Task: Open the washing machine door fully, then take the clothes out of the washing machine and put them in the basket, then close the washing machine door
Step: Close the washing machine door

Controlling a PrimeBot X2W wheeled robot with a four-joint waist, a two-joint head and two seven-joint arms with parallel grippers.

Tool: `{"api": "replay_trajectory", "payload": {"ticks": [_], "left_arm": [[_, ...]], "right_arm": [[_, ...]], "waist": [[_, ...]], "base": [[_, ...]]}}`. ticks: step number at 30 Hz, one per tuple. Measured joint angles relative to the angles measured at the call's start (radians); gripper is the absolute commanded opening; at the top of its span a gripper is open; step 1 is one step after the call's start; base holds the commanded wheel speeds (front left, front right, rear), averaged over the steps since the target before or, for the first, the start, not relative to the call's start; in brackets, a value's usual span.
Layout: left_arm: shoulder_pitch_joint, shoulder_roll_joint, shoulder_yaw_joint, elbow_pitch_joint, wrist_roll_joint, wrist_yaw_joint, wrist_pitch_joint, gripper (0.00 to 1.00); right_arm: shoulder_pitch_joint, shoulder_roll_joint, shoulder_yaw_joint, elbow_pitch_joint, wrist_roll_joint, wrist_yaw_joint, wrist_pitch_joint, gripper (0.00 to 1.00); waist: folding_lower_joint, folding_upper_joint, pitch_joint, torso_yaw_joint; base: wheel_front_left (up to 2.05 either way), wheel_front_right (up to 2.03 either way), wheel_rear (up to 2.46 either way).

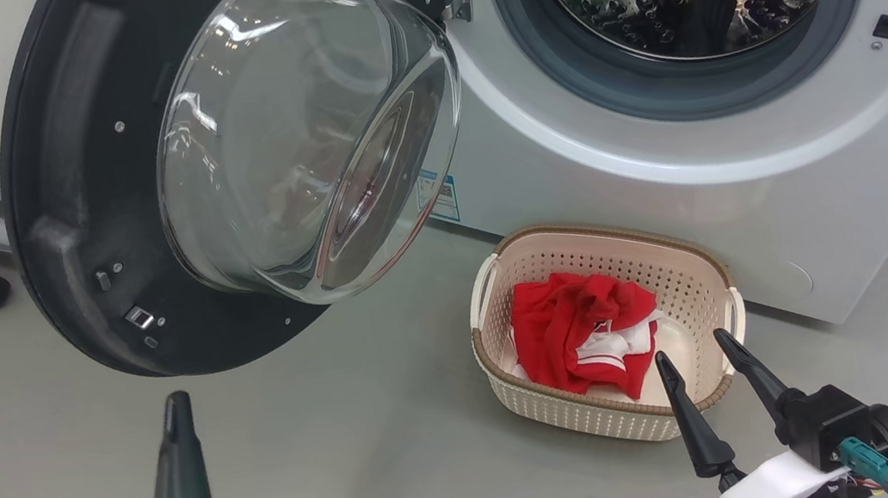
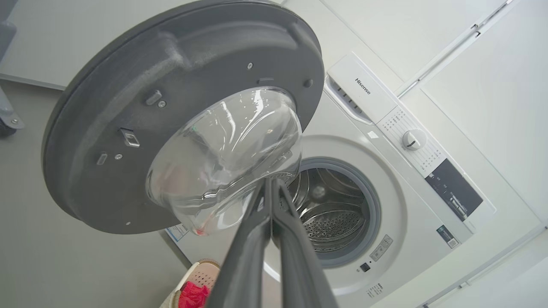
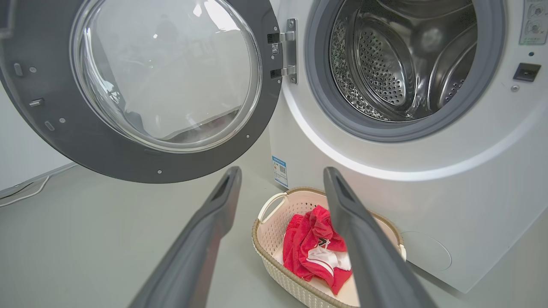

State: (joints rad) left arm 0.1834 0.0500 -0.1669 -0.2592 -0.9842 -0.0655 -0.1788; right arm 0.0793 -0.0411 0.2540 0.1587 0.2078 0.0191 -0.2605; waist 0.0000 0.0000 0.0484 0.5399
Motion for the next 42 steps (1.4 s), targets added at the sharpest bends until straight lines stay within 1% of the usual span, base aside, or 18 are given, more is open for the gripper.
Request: {"api": "replay_trajectory", "payload": {"ticks": [1,5,8,11,14,15,19,21,23,24,28,30,37,42], "left_arm": [[-0.001,0.000,0.001,-0.015,-0.060,-0.005,0.000,0.00],[-0.037,0.000,0.022,-0.069,-0.234,-0.020,-0.018,0.00],[-0.076,0.000,0.044,-0.119,-0.314,-0.033,-0.018,0.00],[-0.114,-0.002,0.085,-0.162,-0.362,-0.037,-0.016,0.00],[-0.162,-0.001,0.159,-0.182,-0.364,-0.038,-0.016,0.00],[-0.177,0.007,0.182,-0.184,-0.364,-0.038,-0.016,0.00],[-0.227,0.085,0.265,-0.170,-0.368,-0.038,0.012,0.00],[-0.252,0.111,0.295,-0.148,-0.385,-0.038,0.028,0.00],[-0.272,0.145,0.323,-0.109,-0.392,-0.029,0.049,0.00],[-0.283,0.157,0.337,-0.087,-0.424,-0.026,0.059,0.00],[-0.336,0.198,0.365,0.015,-0.494,0.001,0.110,0.00],[-0.363,0.229,0.373,0.079,-0.500,0.018,0.137,0.00],[-0.440,0.264,0.407,0.273,-0.604,0.073,0.210,0.00],[-0.521,0.292,0.420,0.394,-0.636,0.114,0.256,0.00]], "right_arm": [[0.000,0.000,0.000,-0.001,0.000,0.000,0.000,1.00],[-0.003,0.000,0.000,-0.001,0.000,0.000,0.000,1.00],[-0.008,0.000,-0.001,-0.003,0.001,-0.001,0.000,1.00],[-0.009,-0.001,-0.007,-0.007,0.001,-0.001,0.000,1.00],[-0.009,-0.001,-0.014,-0.009,0.001,-0.004,0.000,1.00],[-0.009,-0.001,-0.016,-0.011,0.001,-0.004,0.000,1.00],[-0.009,-0.001,-0.021,-0.019,0.001,-0.005,0.000,1.00],[-0.010,-0.002,-0.025,-0.021,0.001,-0.013,0.000,1.00],[-0.010,-0.004,-0.028,-0.025,0.000,-0.013,0.000,1.00],[-0.011,-0.004,-0.028,-0.027,-0.001,-0.013,0.000,1.00],[-0.019,-0.011,-0.030,-0.034,-0.010,-0.013,0.000,1.00],[-0.026,-0.018,-0.031,-0.035,-0.011,-0.014,0.000,1.00],[-0.042,-0.022,-0.024,-0.035,-0.017,-0.012,0.000,1.00],[-0.056,-0.021,-0.021,-0.034,-0.017,-0.011,0.000,1.00]], "waist": [[0.0000,0.0000,0.001,0.000],[0.0000,0.0000,0.011,0.001],[0.0000,0.0000,0.016,0.001],[0.0001,0.0000,0.024,0.001],[0.0001,0.0000,0.031,0.002],[0.0001,0.0000,0.034,0.002],[0.0001,0.0000,0.044,0.003],[0.0001,0.0000,0.049,0.003],[0.0000,0.0000,0.056,0.003],[0.0001,0.0000,0.059,0.003],[0.0000,0.0000,0.076,0.003],[0.0001,0.0000,0.085,0.003],[0.0001,0.0000,0.108,-0.011],[0.0001,0.0000,0.119,-0.038]], "base": [[0.00,0.00,0.00],[0.00,0.00,0.00],[0.00,0.00,0.00],[0.00,0.00,0.00],[0.00,0.00,0.00],[0.00,0.00,0.00],[0.00,0.00,0.00],[0.00,0.00,0.00],[0.00,0.00,0.00],[0.00,0.00,0.00],[0.00,0.00,0.00],[0.00,0.00,0.00],[0.00,0.00,0.00],[0.00,0.00,0.00]]}}
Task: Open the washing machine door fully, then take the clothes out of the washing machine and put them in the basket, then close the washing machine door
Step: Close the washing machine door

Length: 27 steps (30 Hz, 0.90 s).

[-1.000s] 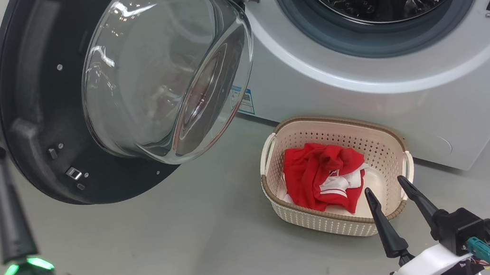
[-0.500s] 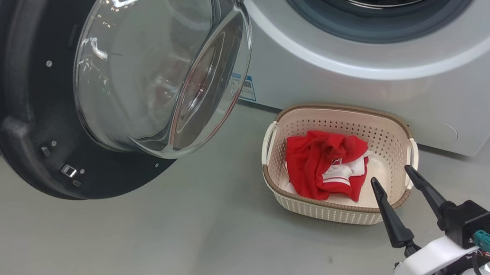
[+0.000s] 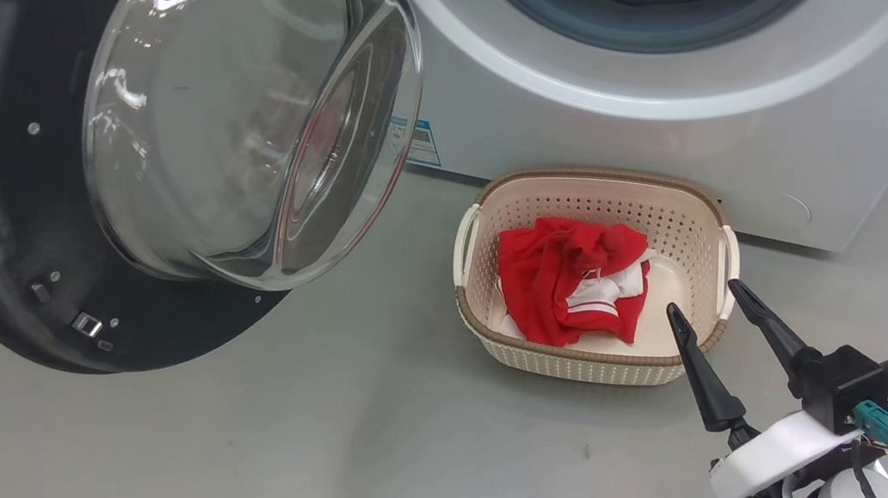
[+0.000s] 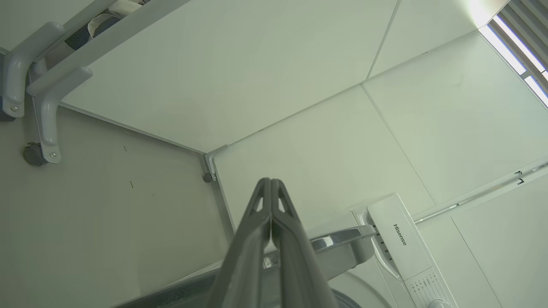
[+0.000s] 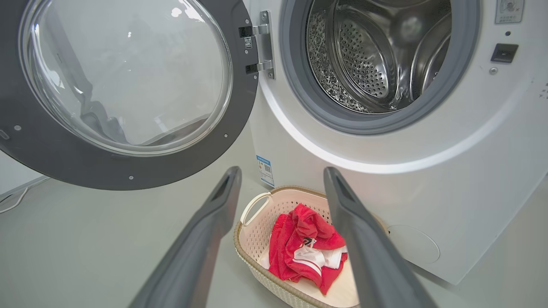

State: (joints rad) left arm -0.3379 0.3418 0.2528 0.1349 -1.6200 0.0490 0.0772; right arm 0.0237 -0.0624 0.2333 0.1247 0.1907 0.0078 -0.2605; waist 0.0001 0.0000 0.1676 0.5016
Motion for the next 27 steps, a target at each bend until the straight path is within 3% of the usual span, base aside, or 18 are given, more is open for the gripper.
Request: {"api": "replay_trajectory", "payload": {"ticks": [9,17,27], "left_arm": [[-0.096,0.025,-0.008,0.128,-0.034,0.018,0.051,0.00],[-0.130,0.044,-0.081,0.199,-0.033,0.017,0.132,0.00],[-0.135,0.054,-0.137,0.256,-0.033,-0.011,0.231,0.00]], "right_arm": [[-0.017,-0.001,-0.002,0.002,-0.001,0.001,0.000,1.00],[-0.017,0.000,-0.008,0.003,-0.001,0.001,0.000,1.00],[-0.017,0.000,-0.007,0.010,-0.001,0.008,0.000,1.00]], "waist": [[0.0000,0.0000,0.017,-0.033],[0.0000,0.0000,0.021,-0.047],[0.0000,0.0000,0.010,-0.055]], "base": [[0.00,0.00,0.00],[0.00,0.00,0.00],[0.00,0.00,0.00]]}}
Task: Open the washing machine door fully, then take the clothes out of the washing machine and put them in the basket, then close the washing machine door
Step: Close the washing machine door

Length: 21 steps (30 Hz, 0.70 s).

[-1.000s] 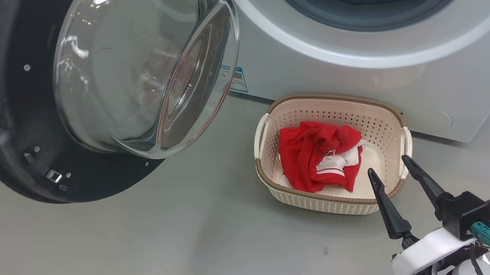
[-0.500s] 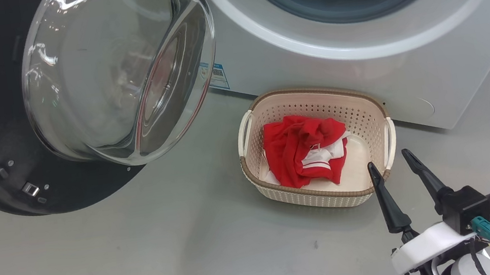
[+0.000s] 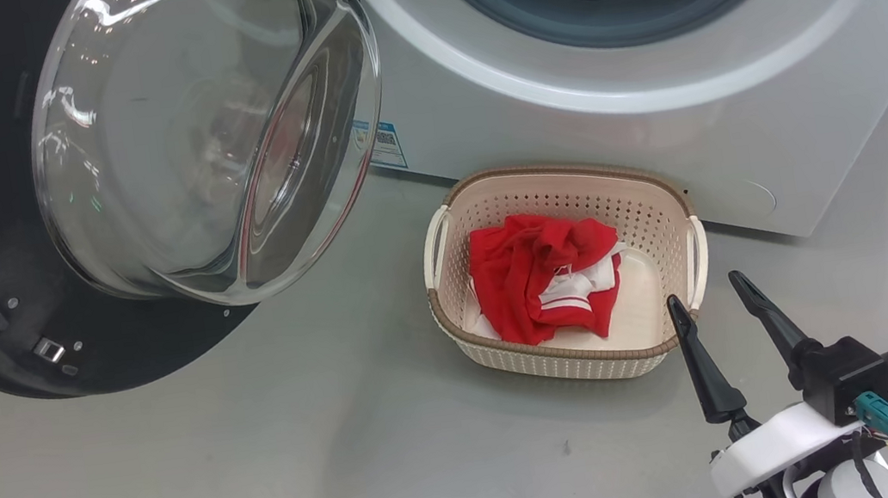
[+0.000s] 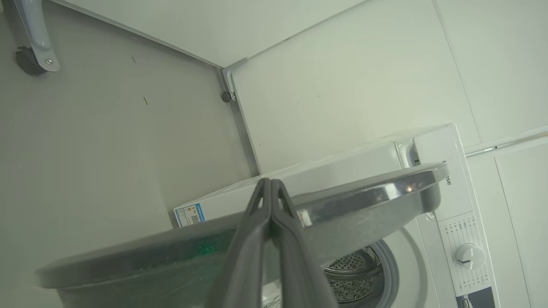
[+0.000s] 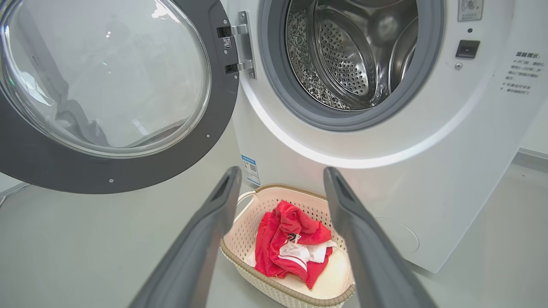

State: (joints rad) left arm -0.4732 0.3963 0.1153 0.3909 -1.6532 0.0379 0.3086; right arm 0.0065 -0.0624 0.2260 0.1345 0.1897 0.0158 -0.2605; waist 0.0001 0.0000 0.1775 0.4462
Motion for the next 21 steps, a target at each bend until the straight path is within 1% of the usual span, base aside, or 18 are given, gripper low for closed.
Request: {"api": "replay_trajectory", "payload": {"ticks": [10,12,17,21], "left_arm": [[-0.005,0.012,-0.020,0.033,-0.031,-0.049,0.099,0.00],[-0.005,0.013,-0.022,0.036,-0.055,-0.063,0.124,0.00],[-0.005,0.026,-0.050,0.038,-0.059,-0.096,0.180,0.00],[-0.005,0.025,-0.055,0.037,-0.075,-0.106,0.219,0.00]], "right_arm": [[0.000,0.000,0.004,0.005,-0.002,0.001,0.000,1.00],[0.000,0.000,0.004,0.005,-0.002,0.001,0.000,1.00],[0.000,0.000,0.007,0.005,-0.015,0.001,0.000,1.00],[0.000,0.000,0.008,0.005,-0.015,0.001,0.000,1.00]], "waist": [[0.0000,0.0000,-0.015,0.000],[0.0000,0.0000,-0.017,-0.001],[-0.0001,0.0000,-0.021,-0.004],[-0.0001,0.0000,-0.024,-0.005]], "base": [[0.00,0.00,0.00],[0.00,0.00,0.00],[0.00,0.00,0.00],[0.00,0.00,0.00]]}}
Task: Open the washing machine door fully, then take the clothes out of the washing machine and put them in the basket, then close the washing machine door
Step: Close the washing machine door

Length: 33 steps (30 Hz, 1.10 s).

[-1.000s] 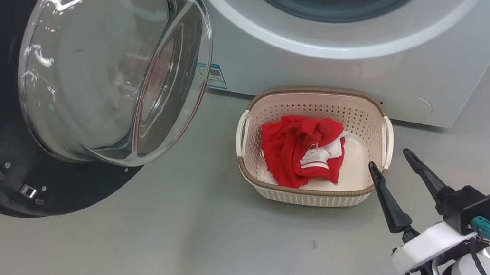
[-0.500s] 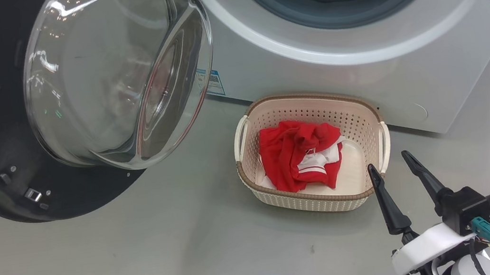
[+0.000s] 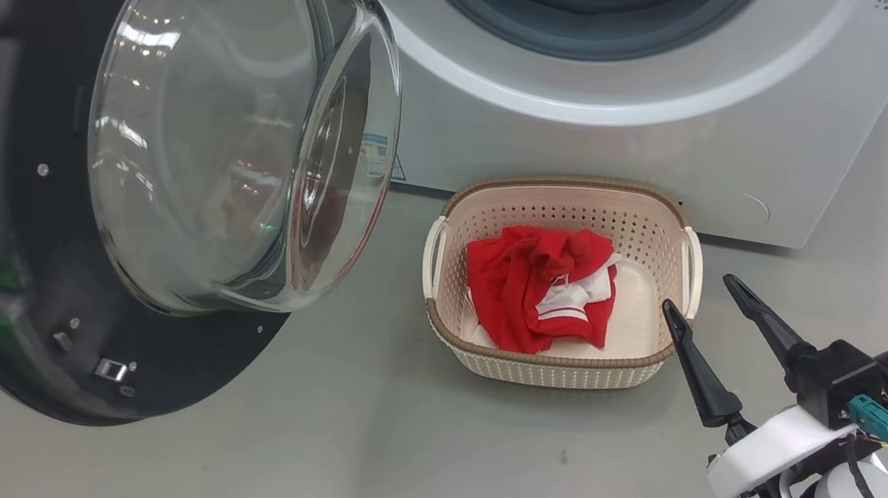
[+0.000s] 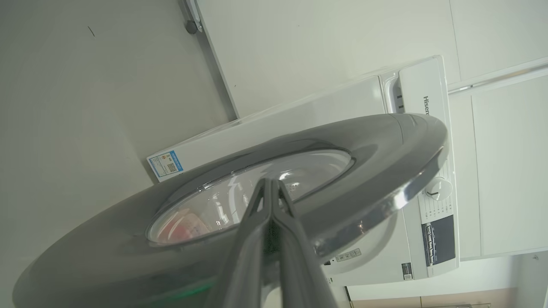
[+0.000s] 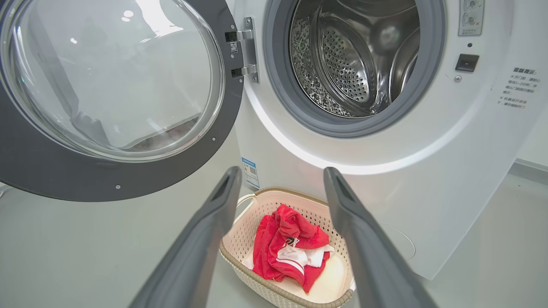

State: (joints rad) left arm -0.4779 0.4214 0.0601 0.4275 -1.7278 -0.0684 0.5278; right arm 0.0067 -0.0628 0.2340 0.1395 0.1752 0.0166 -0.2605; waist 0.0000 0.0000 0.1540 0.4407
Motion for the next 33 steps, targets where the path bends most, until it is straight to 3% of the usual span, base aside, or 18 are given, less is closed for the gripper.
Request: {"api": "replay_trajectory", "payload": {"ticks": [22,33], "left_arm": [[0.037,-0.049,-0.049,-0.130,-0.166,-0.044,0.273,0.00],[0.087,-0.063,-0.077,-0.256,-0.180,-0.051,0.358,0.00]], "right_arm": [[0.000,0.001,0.000,-0.003,-0.001,-0.001,0.000,1.00],[-0.008,0.003,0.012,-0.013,-0.001,-0.001,0.000,1.00]], "waist": [[0.0000,0.0000,-0.011,-0.018],[0.0000,0.0000,-0.003,-0.057]], "base": [[0.00,0.00,0.00],[0.00,0.00,0.00]]}}
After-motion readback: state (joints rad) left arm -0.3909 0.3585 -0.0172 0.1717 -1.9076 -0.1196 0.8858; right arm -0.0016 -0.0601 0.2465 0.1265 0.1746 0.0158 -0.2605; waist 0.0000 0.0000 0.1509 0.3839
